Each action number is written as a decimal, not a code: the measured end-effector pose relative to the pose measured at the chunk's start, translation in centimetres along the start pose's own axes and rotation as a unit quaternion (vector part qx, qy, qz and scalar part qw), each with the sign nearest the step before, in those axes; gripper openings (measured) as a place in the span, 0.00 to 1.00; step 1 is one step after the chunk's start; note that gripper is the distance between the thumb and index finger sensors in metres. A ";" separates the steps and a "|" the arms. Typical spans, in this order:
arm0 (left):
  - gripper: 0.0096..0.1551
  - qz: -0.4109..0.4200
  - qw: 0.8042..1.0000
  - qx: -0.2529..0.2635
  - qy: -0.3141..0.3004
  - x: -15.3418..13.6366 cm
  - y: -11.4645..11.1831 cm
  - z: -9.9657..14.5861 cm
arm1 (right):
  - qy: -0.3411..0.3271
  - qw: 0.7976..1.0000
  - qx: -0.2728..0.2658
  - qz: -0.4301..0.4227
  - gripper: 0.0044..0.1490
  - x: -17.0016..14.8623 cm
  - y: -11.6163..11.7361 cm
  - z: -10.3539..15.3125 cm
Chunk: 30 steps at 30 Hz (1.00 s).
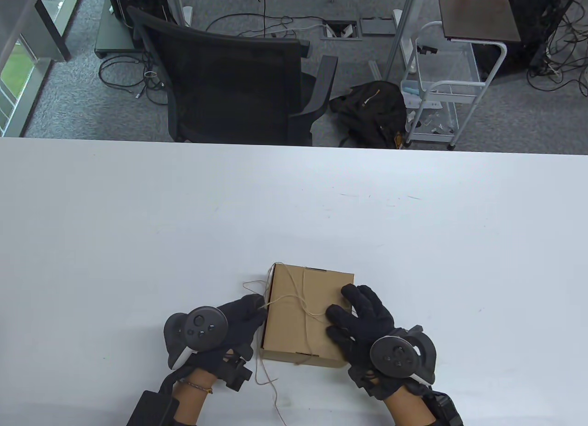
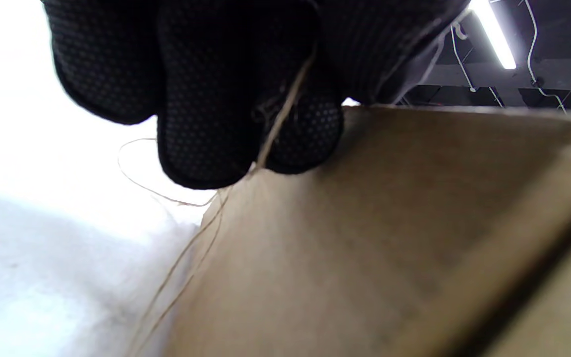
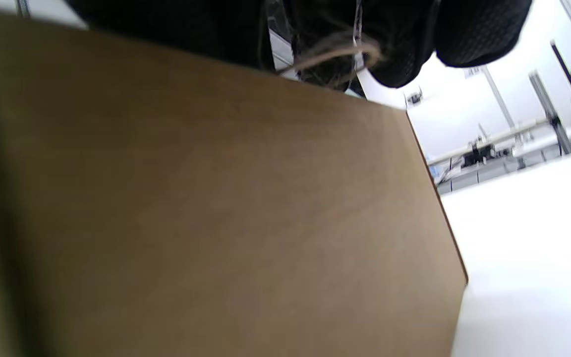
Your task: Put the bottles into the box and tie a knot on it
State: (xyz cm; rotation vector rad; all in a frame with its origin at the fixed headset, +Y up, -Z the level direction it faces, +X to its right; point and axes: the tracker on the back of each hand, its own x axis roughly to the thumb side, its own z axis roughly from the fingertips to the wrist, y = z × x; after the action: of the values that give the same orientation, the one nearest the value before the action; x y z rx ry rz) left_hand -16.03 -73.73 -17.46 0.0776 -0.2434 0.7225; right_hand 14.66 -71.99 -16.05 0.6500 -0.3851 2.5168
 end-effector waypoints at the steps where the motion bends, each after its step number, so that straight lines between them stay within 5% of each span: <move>1: 0.25 0.001 1.000 0.001 0.001 0.0 0.0 0.0 | -0.025 0.999 -0.010 0.022 0.25 0.3 0.1 -0.1; 6: 0.25 0.001 1.000 0.009 0.004 -0.2 0.5 -0.2 | -0.093 0.990 -0.010 0.105 0.25 0.7 0.5 -0.4; 9: 0.25 0.001 1.000 0.012 0.007 -0.5 0.8 -0.2 | -0.063 0.997 -0.002 0.032 0.26 -0.4 0.3 -0.2; 12: 0.25 0.000 1.000 0.015 0.011 -0.7 0.8 -0.2 | 0.023 0.990 -0.031 -0.134 0.27 -3.1 -0.8 0.2; 16: 0.25 -0.003 1.000 0.017 0.012 -0.6 0.9 -0.2 | 0.141 0.926 -0.118 -0.329 0.27 -6.6 -1.6 1.1; 18: 0.25 -0.006 1.000 0.019 0.011 -0.6 1.0 -0.1 | 0.221 0.874 -0.173 -0.397 0.27 -8.4 -1.7 2.0; 21: 0.25 -0.005 1.000 0.019 0.010 -0.6 1.0 -0.1 | 0.327 0.835 -0.157 -0.415 0.27 -10.0 -1.6 2.9; 22: 0.25 -0.005 1.000 0.019 0.010 -0.6 1.0 -0.1 | 0.377 0.840 -0.109 -0.374 0.27 -10.5 -1.3 3.3; 25: 0.25 -0.004 1.000 0.013 0.008 -0.5 0.8 -0.2 | 0.364 0.897 -0.036 -0.248 0.32 -10.2 -0.9 2.8; 27: 0.25 -0.006 1.000 0.011 0.004 -0.4 0.6 -0.1 | 0.298 0.941 -0.056 -0.151 0.40 -8.7 -1.3 2.0; 30: 0.25 -0.013 1.000 0.009 -0.001 -0.1 0.5 -0.1 | 0.173 0.974 -0.116 -0.092 0.39 -6.1 -2.0 0.9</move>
State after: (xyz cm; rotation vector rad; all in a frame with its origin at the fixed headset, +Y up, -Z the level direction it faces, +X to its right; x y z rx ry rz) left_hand -16.46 -73.42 -17.57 0.0995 -0.2375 0.6992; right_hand 20.71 -73.13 -18.16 0.1433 -0.4571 2.3028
